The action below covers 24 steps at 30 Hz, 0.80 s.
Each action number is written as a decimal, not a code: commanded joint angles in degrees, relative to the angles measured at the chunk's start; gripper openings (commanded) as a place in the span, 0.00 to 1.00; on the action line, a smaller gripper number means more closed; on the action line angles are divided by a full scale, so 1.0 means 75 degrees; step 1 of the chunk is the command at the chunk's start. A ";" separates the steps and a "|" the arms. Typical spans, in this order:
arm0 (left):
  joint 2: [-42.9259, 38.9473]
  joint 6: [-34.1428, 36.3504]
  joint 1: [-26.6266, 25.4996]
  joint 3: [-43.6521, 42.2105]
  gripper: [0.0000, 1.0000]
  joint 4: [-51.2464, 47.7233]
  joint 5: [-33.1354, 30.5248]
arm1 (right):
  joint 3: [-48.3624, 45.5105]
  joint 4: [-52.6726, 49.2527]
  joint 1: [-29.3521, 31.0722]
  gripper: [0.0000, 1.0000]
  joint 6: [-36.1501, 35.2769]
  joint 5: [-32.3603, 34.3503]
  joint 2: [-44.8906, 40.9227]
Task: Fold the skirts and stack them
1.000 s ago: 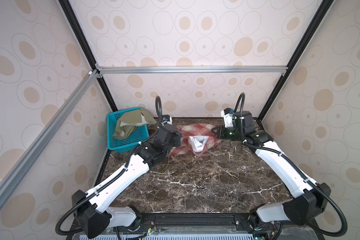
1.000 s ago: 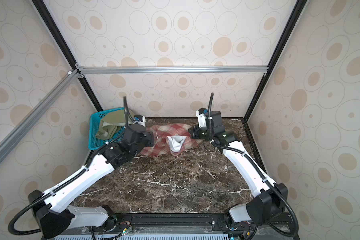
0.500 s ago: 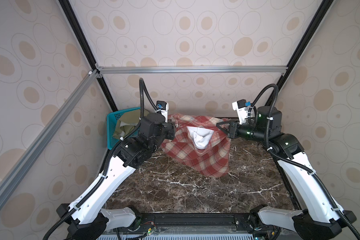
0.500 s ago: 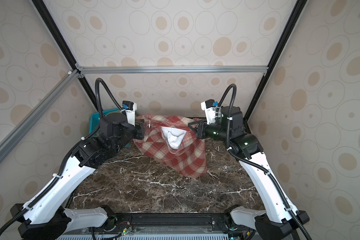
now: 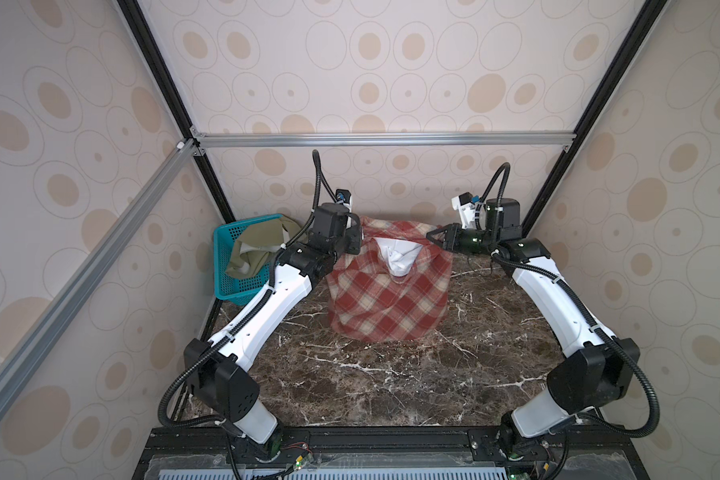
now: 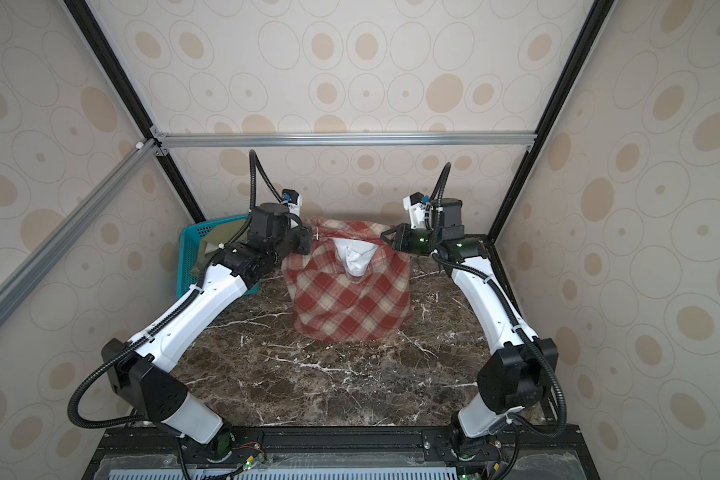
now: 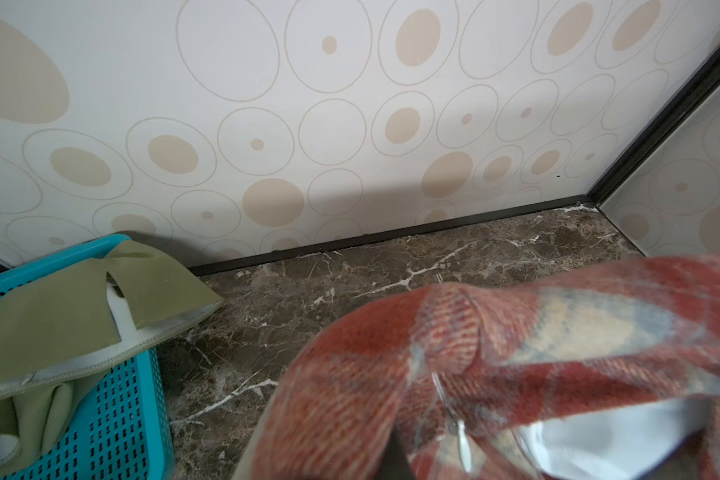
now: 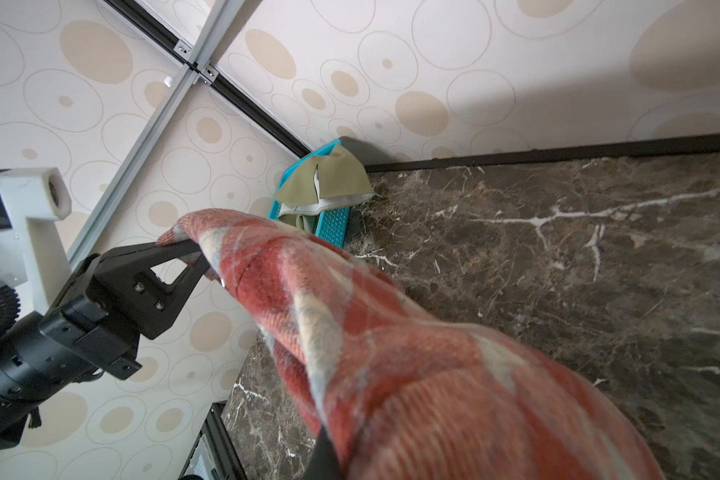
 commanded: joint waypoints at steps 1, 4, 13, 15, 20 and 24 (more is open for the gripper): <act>-0.0812 0.0376 0.0342 0.0580 0.00 0.1087 -0.0523 | 0.0260 0.0174 -0.0232 0.00 -0.0391 0.0223 -0.0692; -0.1285 0.0266 0.0337 0.0112 0.00 0.1148 -0.0323 | -0.0656 0.0292 -0.0213 0.00 -0.0422 0.0344 -0.1388; -0.3041 -0.1601 0.0113 -0.3773 0.00 0.0308 0.0940 | -0.4832 0.0044 0.0983 0.00 0.0063 0.1159 -0.3719; -0.3524 -0.2261 0.0035 -0.5033 0.00 0.0199 0.1094 | -0.6029 0.0219 0.1392 0.00 0.0498 0.1388 -0.4119; -0.4156 -0.3589 -0.0248 -0.7500 0.50 -0.0145 0.1529 | -0.7962 0.0439 0.2023 0.48 0.1628 0.1711 -0.4389; -0.4716 -0.4028 -0.0399 -0.7920 0.85 -0.0623 0.1371 | -0.7607 -0.0390 0.2282 0.64 0.1402 0.2629 -0.4356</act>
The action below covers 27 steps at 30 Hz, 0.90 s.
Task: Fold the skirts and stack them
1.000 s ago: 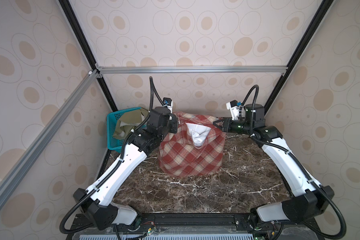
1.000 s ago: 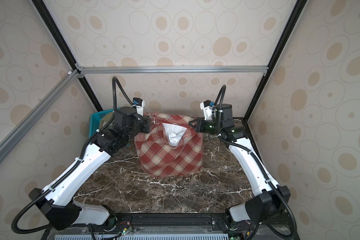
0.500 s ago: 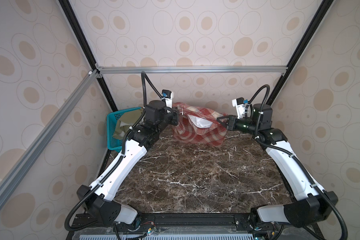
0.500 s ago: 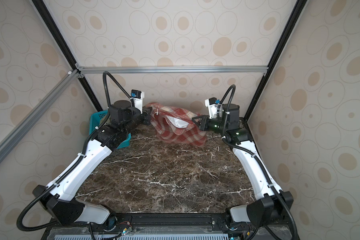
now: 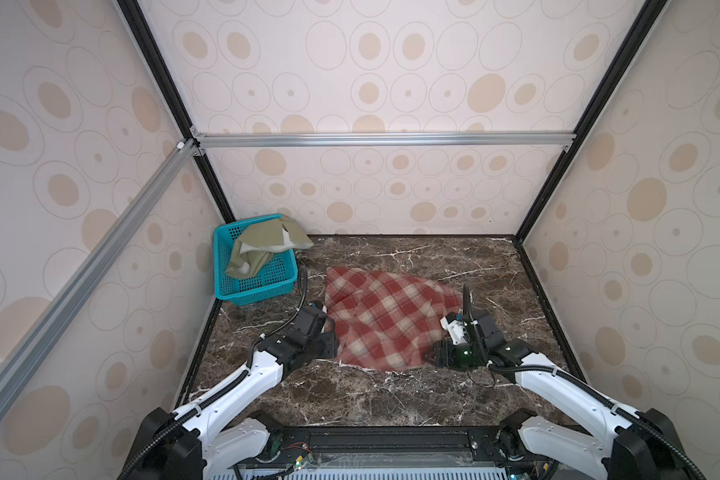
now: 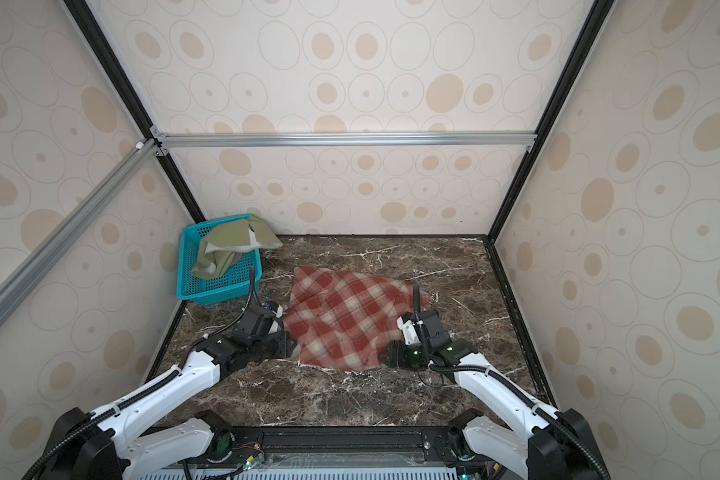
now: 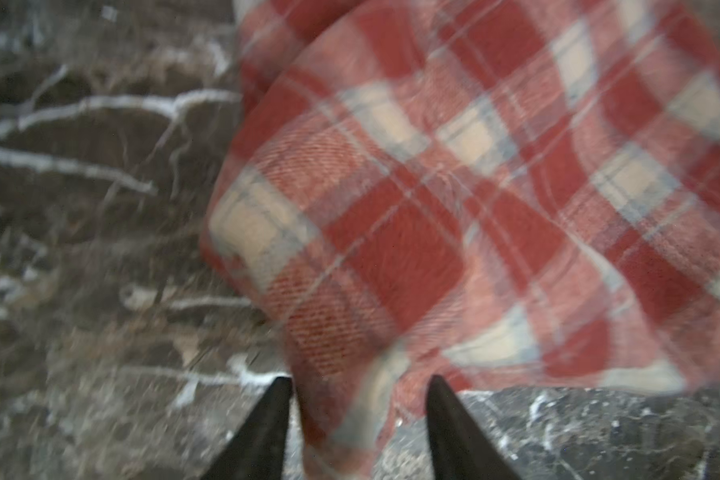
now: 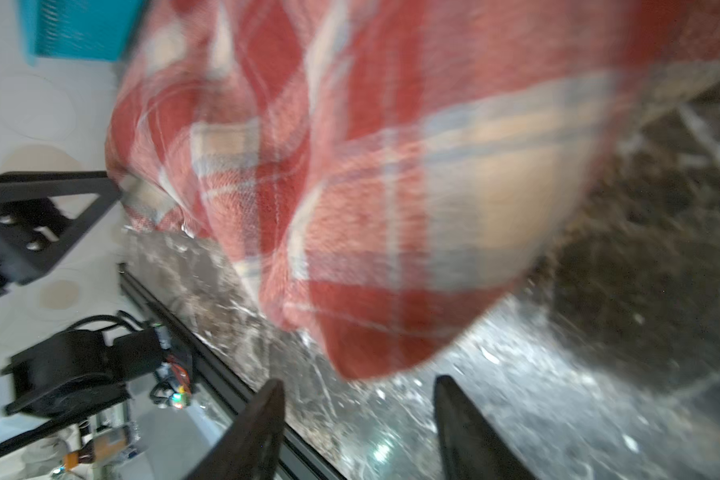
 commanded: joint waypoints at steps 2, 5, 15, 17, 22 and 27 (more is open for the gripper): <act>-0.0609 -0.0855 -0.0082 0.0208 0.86 -0.0574 -0.0329 | 0.0998 -0.0879 0.0474 0.64 -0.0171 0.1329 0.0104; -0.0567 -0.1105 -0.0117 0.0101 0.85 -0.0985 -0.0105 | 0.1601 -0.1161 0.1186 0.63 -0.0543 0.1707 0.0794; -0.0557 -0.1701 -0.0339 -0.0623 0.81 -0.1157 0.0410 | 0.2074 -0.1247 0.2725 0.63 -0.0552 0.1769 0.2165; -0.0415 -0.1894 -0.0365 -0.0801 0.81 -0.0924 0.0505 | 0.1969 -0.1249 0.2832 0.63 -0.0522 0.1668 0.2107; 0.0017 -0.2058 -0.0372 -0.1082 0.84 0.0060 0.0468 | 0.2003 -0.1072 0.2924 0.72 -0.0654 0.1622 0.2609; 0.0822 -0.1857 -0.0383 -0.0888 0.76 0.0868 0.0070 | 0.2202 -0.0982 0.2927 0.76 -0.0790 0.2039 0.3441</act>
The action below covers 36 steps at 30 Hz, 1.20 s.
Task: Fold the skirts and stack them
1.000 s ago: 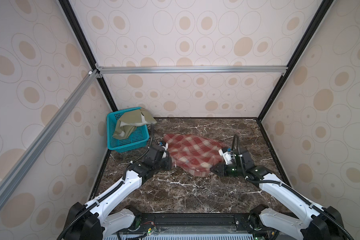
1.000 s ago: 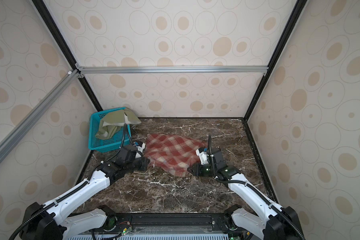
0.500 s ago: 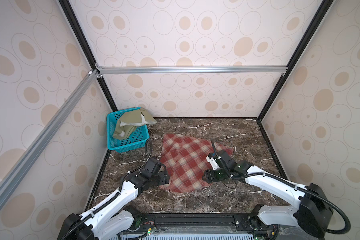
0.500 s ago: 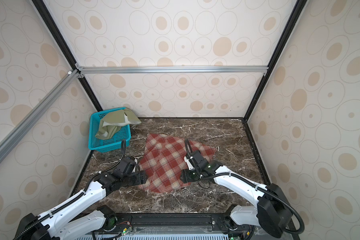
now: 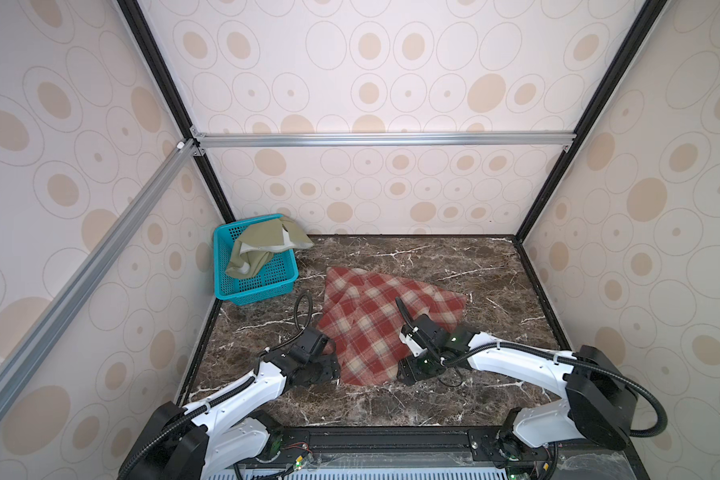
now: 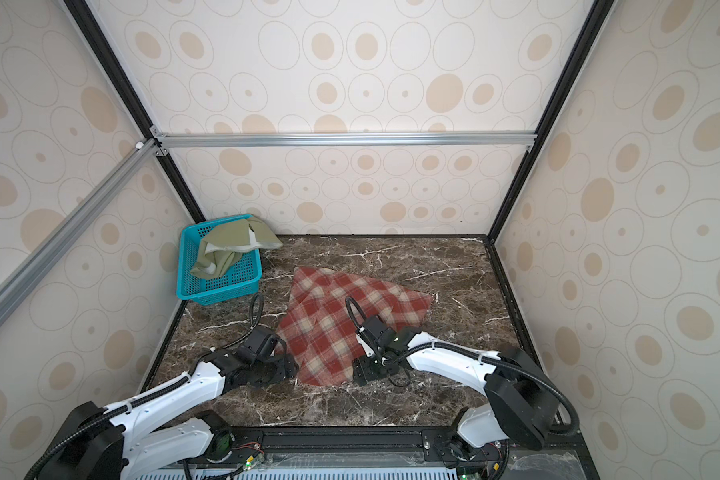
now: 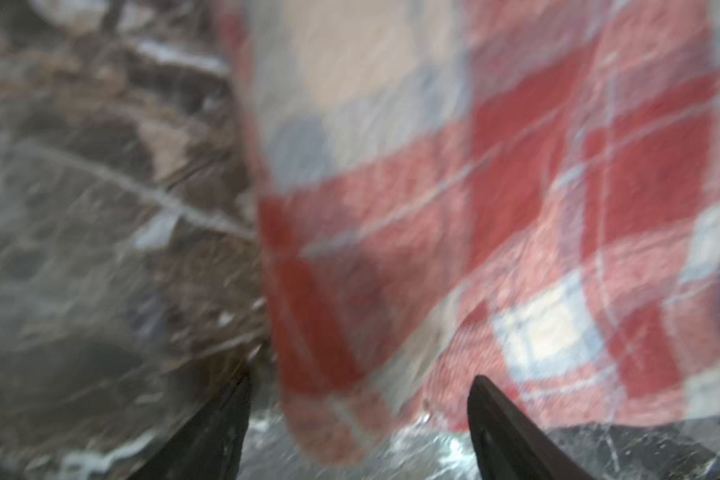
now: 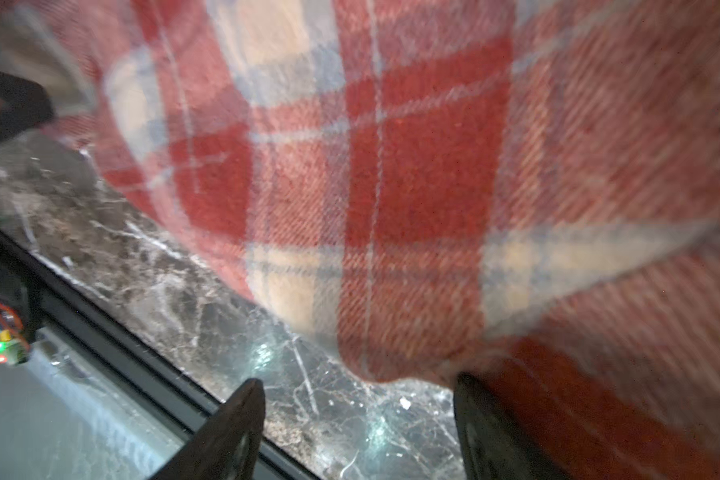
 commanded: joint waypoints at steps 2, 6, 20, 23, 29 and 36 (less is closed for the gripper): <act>0.0656 0.0045 -0.0043 0.0237 0.62 0.0915 -0.0394 | 0.0319 -0.0041 0.0030 0.76 -0.0152 0.0619 0.0571; 0.1259 0.0280 -0.0043 0.0506 0.01 0.1231 -0.0433 | 0.0631 0.0106 0.0025 0.51 -0.0026 0.0926 0.1145; 0.0804 0.1094 -0.0060 0.3536 0.00 -0.1420 -0.1178 | 0.2797 -0.1847 -0.0333 0.00 -0.0647 -0.0920 0.0093; 0.0941 0.1150 -0.0066 0.4396 0.00 -0.1922 -0.1079 | 0.3238 -0.2210 -0.0603 0.00 -0.0328 -0.1981 0.0174; 0.2215 0.1901 0.0253 0.6005 0.00 -0.1881 -0.1140 | 0.2042 -0.0084 -0.2518 0.00 0.1508 -0.4012 -0.0052; 0.5356 0.2579 0.0759 0.7946 0.09 -0.0590 -0.0206 | 0.1362 0.1048 -0.4169 0.00 0.1706 -0.3732 0.0722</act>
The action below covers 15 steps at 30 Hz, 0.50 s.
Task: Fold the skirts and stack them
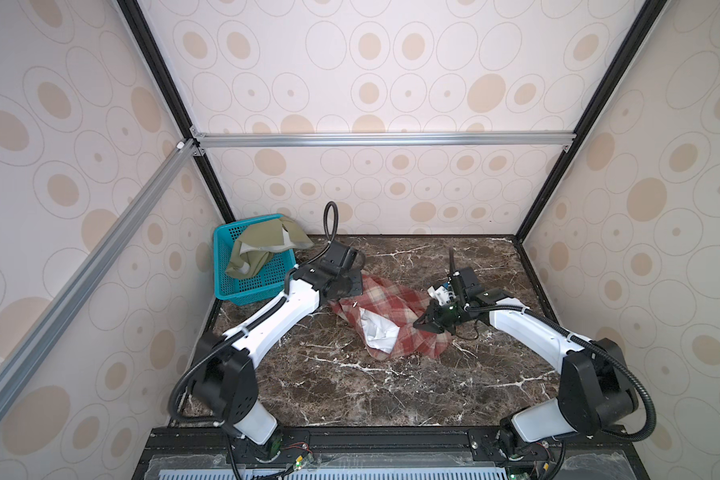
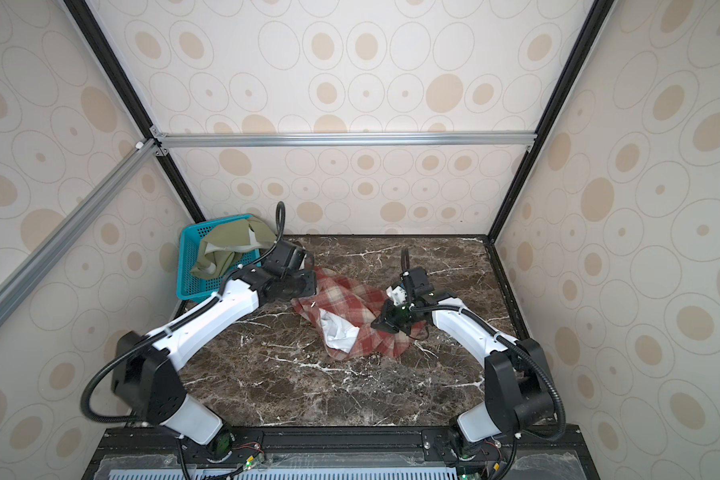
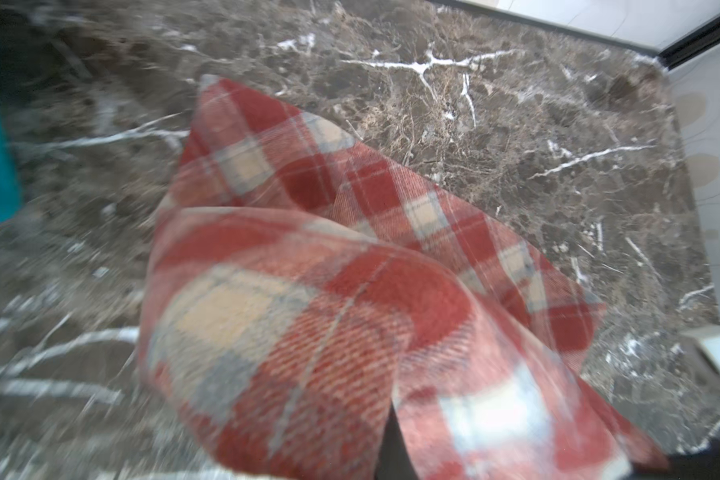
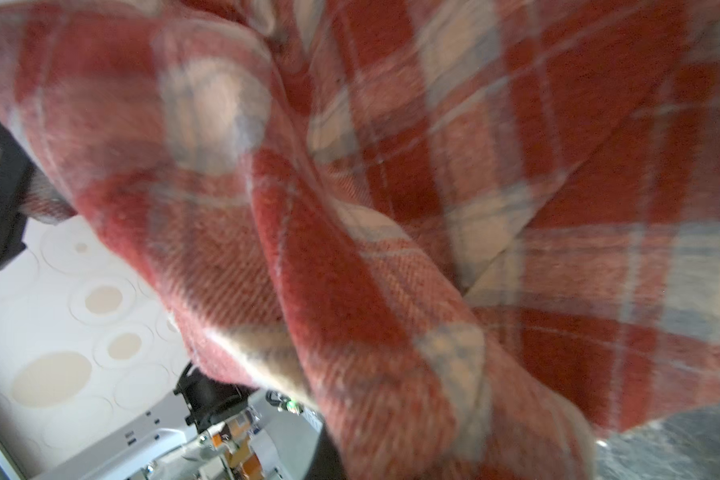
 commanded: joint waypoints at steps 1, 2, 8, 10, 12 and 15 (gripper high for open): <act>0.1434 0.0488 0.0290 0.1012 0.38 0.0673 0.0658 | -0.0024 0.0725 -0.0345 0.00 0.0275 0.0033 0.0579; 0.1770 0.0503 0.0332 0.1289 0.61 0.0819 0.0808 | -0.0024 0.0867 -0.0386 0.00 0.0310 0.0108 0.0763; 0.2362 0.0619 0.0564 0.2199 0.89 0.1293 0.0488 | 0.0379 0.0802 -0.0835 0.55 -0.0078 0.1429 0.1191; 0.2228 0.0789 0.0748 0.2149 0.89 0.1250 0.0266 | 0.0573 0.0348 -0.0749 0.58 -0.0407 0.1956 0.0994; 0.2057 0.0887 0.0944 0.1980 0.89 0.1200 0.0100 | 0.0767 -0.0150 -0.0563 0.59 -0.0796 0.2481 0.0747; 0.1976 0.0980 0.1047 0.1731 0.75 0.1297 0.0355 | 0.1024 -0.0786 0.0076 0.58 -0.1347 0.3336 0.0375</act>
